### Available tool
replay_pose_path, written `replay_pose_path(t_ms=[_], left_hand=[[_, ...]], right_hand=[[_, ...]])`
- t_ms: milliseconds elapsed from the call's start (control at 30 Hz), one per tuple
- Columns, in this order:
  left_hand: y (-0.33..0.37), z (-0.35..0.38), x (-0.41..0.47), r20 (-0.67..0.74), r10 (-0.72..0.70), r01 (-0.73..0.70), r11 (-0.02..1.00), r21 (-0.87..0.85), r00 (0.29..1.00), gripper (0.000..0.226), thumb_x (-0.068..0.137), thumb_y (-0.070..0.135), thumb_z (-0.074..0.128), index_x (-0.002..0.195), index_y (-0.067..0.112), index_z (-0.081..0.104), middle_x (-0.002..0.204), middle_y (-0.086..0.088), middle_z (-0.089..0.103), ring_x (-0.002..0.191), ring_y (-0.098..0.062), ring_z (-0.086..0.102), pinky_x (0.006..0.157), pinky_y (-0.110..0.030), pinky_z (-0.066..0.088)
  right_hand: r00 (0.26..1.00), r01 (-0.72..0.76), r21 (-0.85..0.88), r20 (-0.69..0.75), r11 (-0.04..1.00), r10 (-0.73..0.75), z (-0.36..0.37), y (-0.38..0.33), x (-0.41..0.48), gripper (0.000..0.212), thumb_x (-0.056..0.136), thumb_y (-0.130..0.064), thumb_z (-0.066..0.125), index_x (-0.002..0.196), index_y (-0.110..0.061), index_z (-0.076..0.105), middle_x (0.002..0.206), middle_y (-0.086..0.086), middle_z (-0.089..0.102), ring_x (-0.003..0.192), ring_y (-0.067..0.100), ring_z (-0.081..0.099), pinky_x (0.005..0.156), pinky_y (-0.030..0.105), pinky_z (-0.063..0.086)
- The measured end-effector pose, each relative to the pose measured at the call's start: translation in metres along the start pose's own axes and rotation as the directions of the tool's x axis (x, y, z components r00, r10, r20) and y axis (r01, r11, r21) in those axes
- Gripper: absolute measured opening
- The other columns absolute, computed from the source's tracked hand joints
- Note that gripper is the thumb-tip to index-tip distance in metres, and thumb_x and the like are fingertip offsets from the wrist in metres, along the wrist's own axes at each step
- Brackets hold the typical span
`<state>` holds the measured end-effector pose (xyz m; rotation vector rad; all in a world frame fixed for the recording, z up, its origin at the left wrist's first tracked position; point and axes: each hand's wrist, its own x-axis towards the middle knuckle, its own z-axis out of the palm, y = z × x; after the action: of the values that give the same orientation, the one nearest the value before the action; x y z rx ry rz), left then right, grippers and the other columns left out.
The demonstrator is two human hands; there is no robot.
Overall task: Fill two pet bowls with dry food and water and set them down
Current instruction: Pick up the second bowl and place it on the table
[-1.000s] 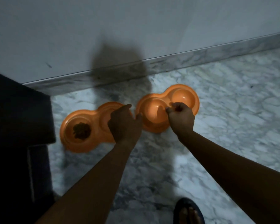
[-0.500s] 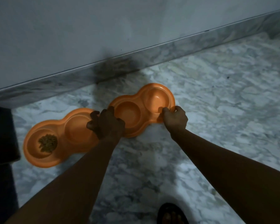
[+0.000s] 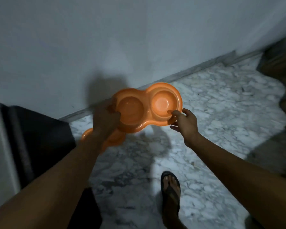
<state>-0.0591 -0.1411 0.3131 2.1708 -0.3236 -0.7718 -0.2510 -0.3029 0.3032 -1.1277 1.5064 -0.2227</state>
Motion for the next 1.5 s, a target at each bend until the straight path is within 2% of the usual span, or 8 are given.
replay_pose_path(t_ms=[267,400,600,667,833,1033,1300,1500], left_hand=[[0.149,-0.217,-0.164,0.000,0.025,-0.024,0.996,-0.091,1.000,0.073,0.055,0.025,0.053,0.127,0.021,0.065,0.126,-0.004,0.065,0.119,-0.025,0.057,0.095,-0.028,0.043],[0.207,-0.322,-0.262,-0.068,0.123,-0.130,0.985,-0.115,0.990,0.056,0.072,0.016,0.062,0.128,0.019,0.064,0.128,-0.005,0.064,0.119,-0.024,0.058,0.095,-0.026,0.041],[0.229,-0.461,-0.388,-0.151,0.250,-0.264,0.961,-0.084,0.956,0.056,0.079,0.015,0.068,0.134,0.014,0.060,0.136,-0.004,0.060,0.121,-0.019,0.057,0.099,-0.029,0.044],[0.221,-0.502,-0.428,-0.271,0.258,-0.294,0.951,-0.100,0.927,0.055,0.078,0.019,0.072,0.131,0.010,0.061,0.131,-0.004,0.063,0.120,-0.021,0.058,0.098,-0.028,0.043],[0.171,-0.599,-0.517,-0.397,0.239,-0.322,0.934,-0.157,0.886,0.002,0.077,0.021,0.070,0.075,0.020,0.069,0.075,0.005,0.067,0.082,-0.022,0.062,0.076,-0.032,0.047],[0.113,-0.694,-0.557,-0.413,0.247,-0.364,0.902,-0.231,0.876,0.042,0.087,0.013,0.066,0.130,0.013,0.062,0.114,0.004,0.063,0.105,-0.015,0.058,0.092,-0.030,0.045],[-0.029,-0.847,-0.556,-0.514,0.097,-0.270,0.923,-0.273,0.852,0.069,0.063,0.037,0.081,0.127,0.016,0.065,0.121,0.000,0.069,0.110,-0.018,0.065,0.100,-0.043,0.050],[-0.120,-0.940,-0.540,-0.469,0.048,-0.207,0.934,-0.293,0.882,0.055,0.067,0.016,0.078,0.120,0.015,0.067,0.124,-0.002,0.066,0.116,-0.019,0.060,0.104,-0.045,0.047]], right_hand=[[0.995,0.066,0.167,0.063,0.984,-0.077,-0.043,-0.131,-0.282,0.025,0.091,-0.030,0.072,0.114,-0.023,0.065,0.112,0.010,0.071,0.098,0.028,0.071,0.082,0.040,0.060],[0.987,0.146,0.234,0.033,0.961,-0.158,-0.065,-0.180,-0.432,0.019,0.091,-0.030,0.073,0.107,-0.024,0.065,0.111,0.009,0.071,0.100,0.029,0.071,0.085,0.042,0.061],[0.945,0.294,0.250,0.065,0.923,-0.319,-0.070,-0.213,-0.594,0.042,0.089,-0.032,0.075,0.124,-0.013,0.061,0.114,0.011,0.068,0.096,0.028,0.070,0.074,0.038,0.060],[0.932,0.311,0.267,0.104,0.912,-0.348,-0.054,-0.216,-0.634,0.041,0.089,-0.031,0.074,0.123,-0.011,0.062,0.114,0.012,0.067,0.095,0.029,0.070,0.071,0.037,0.061],[0.900,0.284,0.321,0.237,0.904,-0.367,0.009,-0.195,-0.729,0.042,0.087,-0.030,0.072,0.121,-0.005,0.062,0.109,0.013,0.065,0.087,0.029,0.068,0.077,0.041,0.064],[0.882,0.287,0.328,0.277,0.900,-0.382,0.081,-0.161,-0.816,0.046,0.085,-0.033,0.072,0.123,-0.009,0.060,0.115,0.013,0.066,0.093,0.031,0.070,0.082,0.044,0.064],[0.859,0.322,0.276,0.318,0.906,-0.402,0.242,-0.123,-0.916,0.041,0.086,-0.031,0.074,0.118,-0.011,0.057,0.111,0.013,0.063,0.095,0.030,0.065,0.080,0.042,0.062],[0.858,0.313,0.208,0.357,0.927,-0.370,0.362,-0.085,-0.959,0.025,0.088,-0.026,0.073,0.105,-0.012,0.061,0.102,0.012,0.067,0.097,0.035,0.069,0.073,0.040,0.061]])
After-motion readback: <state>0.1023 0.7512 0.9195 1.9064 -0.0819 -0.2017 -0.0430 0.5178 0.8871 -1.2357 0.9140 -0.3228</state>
